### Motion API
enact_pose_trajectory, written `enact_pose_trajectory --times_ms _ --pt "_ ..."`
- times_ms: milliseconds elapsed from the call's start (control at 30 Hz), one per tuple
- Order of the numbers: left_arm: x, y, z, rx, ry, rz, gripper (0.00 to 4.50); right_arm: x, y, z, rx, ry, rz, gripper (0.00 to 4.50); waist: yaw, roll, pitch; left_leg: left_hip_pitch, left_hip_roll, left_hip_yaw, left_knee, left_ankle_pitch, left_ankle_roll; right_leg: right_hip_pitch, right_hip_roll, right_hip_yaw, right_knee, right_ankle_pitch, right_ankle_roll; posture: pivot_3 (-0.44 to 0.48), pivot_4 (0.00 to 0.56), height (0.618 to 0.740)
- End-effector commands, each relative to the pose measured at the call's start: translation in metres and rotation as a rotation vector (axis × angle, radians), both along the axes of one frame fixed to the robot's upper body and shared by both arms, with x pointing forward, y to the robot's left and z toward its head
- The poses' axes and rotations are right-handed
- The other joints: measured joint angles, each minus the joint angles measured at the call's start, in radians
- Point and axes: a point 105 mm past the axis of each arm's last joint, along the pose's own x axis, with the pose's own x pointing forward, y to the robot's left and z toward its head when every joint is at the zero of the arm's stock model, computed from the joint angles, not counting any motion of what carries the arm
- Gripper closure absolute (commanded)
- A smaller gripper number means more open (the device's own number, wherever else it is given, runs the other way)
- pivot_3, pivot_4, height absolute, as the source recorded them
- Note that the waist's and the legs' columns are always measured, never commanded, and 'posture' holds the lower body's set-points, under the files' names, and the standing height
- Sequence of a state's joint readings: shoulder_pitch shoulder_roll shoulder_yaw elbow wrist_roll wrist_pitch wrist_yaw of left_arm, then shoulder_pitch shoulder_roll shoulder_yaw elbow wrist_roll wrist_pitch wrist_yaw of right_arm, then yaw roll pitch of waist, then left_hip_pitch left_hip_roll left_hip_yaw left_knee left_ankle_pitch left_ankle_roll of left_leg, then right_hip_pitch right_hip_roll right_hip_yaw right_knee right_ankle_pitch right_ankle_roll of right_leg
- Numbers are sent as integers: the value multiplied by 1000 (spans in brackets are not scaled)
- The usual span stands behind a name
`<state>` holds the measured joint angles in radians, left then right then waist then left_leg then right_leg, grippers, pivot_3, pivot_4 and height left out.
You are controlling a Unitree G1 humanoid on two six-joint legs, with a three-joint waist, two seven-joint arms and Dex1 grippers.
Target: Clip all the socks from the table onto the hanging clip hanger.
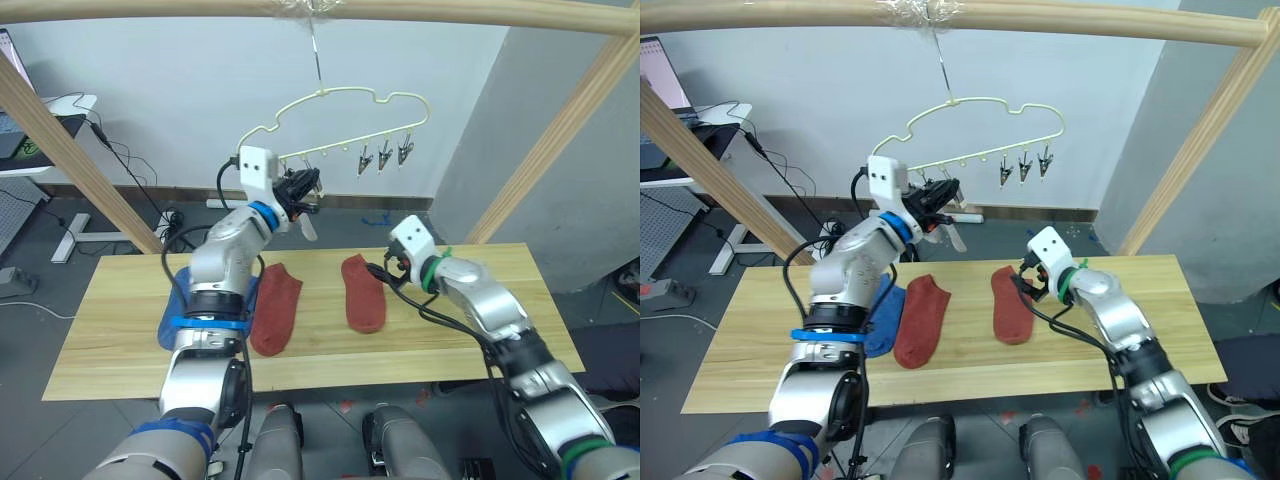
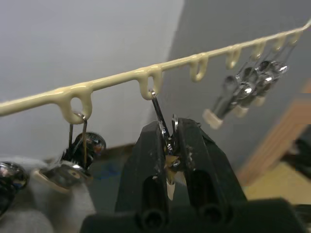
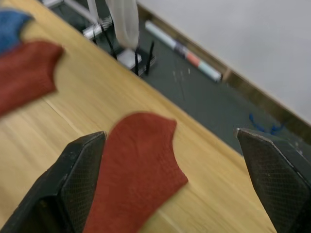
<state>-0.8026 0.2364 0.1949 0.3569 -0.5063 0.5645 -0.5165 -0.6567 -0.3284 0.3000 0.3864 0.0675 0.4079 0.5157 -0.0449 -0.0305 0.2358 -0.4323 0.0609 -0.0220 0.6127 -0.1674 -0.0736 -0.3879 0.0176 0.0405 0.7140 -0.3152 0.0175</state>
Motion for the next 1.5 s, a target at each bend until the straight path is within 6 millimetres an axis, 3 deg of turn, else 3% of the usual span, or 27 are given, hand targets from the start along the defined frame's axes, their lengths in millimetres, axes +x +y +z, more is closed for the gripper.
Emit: enact_pose_trajectory --times_ms 33,400,500,733,867,1067,1200,1367,1500 --pt "-11 7 10 -75 48 -91 4387 14 10 -13 -28 32 28 0 1 0 0 0 0 0 0 0 0 0 0 0 0 0 0 34 196 740" --pt "-28 9 22 -152 109 -152 4387 11 6 -65 -140 223 19 0 25 0 0 -1 0 0 0 0 0 0 -2 0 -1 0 0 76 206 740" --pt "-33 8 24 -195 133 -174 4387 6 7 -71 -154 233 39 605 21 0 0 0 0 -1 0 0 0 1 -1 0 -1 0 0 76 206 740" --pt "-32 9 21 -194 156 -166 4387 -2 16 -71 -105 190 105 2990 20 0 0 0 0 -1 0 0 0 1 -1 0 0 0 0 71 211 740" --pt "-32 10 22 -213 165 -168 4387 -4 24 -51 -13 95 154 4482 20 0 0 0 0 -1 0 0 0 1 -1 0 -1 0 0 71 211 740" --pt "-32 13 20 -239 190 -167 4387 -25 31 17 204 -39 223 4482 21 0 1 -1 0 -1 -1 0 0 0 -1 0 -1 0 0 64 221 740" --pt "-34 13 20 -291 222 -196 4387 -46 29 60 249 -109 268 4482 20 0 1 -1 0 -1 0 0 0 1 -1 0 -1 -1 2 49 224 740" --pt "-31 12 27 -363 225 -200 4387 -58 40 79 272 -122 285 4482 19 0 1 -1 0 -1 -1 0 0 1 -1 0 -1 -1 2 35 224 740" --pt "-30 9 32 -402 225 -212 4387 -59 46 80 283 -118 280 4482 18 0 1 -1 0 -1 -1 0 0 0 -1 0 -2 -1 3 35 224 740"
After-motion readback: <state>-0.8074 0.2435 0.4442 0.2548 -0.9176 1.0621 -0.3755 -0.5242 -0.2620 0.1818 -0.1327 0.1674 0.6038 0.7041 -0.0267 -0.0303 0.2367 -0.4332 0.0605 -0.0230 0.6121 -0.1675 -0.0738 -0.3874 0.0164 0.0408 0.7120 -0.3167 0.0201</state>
